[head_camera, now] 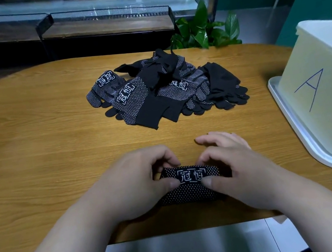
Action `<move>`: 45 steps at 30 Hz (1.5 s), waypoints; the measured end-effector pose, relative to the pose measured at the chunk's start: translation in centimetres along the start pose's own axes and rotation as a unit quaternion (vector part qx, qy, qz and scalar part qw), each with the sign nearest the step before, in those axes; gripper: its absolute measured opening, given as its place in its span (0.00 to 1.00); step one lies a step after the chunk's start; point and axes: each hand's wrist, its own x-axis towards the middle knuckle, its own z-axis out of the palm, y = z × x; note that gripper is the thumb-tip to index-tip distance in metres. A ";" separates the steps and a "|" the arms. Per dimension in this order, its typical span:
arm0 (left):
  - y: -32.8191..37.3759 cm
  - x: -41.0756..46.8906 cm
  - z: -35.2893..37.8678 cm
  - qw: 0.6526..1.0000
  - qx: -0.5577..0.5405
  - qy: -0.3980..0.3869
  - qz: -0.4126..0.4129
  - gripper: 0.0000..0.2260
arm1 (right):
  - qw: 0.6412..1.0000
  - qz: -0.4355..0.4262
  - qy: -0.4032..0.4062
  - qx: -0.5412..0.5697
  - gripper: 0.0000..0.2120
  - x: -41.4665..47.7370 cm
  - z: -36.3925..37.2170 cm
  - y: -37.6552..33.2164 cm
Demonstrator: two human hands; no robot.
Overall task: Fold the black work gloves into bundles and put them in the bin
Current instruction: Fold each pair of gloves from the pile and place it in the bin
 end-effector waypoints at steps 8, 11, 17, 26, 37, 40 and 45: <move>0.2 0.0 0.5 0.999 -0.036 0.004 0.023 0.18 | 0.999 -0.024 0.025 0.020 0.08 -0.4 0.1 -0.3; -0.3 0.2 0.5 0.996 -0.092 -0.008 0.013 0.17 | 0.995 0.001 0.029 0.093 0.09 -0.6 -0.1 -0.4; -0.7 0.4 0.1 0.945 -0.325 -0.020 -0.035 0.12 | 0.958 0.006 0.047 0.282 0.06 -0.8 -0.8 -0.4; 0.0 -0.1 -0.2 0.864 -0.478 -0.074 -0.140 0.14 | 0.922 0.036 0.064 0.380 0.10 -1.2 -0.3 -0.2; 6.6 -3.1 -4.5 0.913 -0.385 -0.063 -0.121 0.11 | 0.927 0.018 0.122 0.355 0.14 -6.5 -4.9 -3.6; 9.5 -4.0 -6.4 0.924 -0.363 -0.052 -0.112 0.13 | 0.916 -0.010 0.135 0.378 0.15 -8.1 -7.1 -4.8; 14.6 -5.2 -8.5 0.928 -0.362 -0.013 -0.089 0.10 | 0.873 -0.042 0.138 0.467 0.07 -11.3 -10.7 -6.3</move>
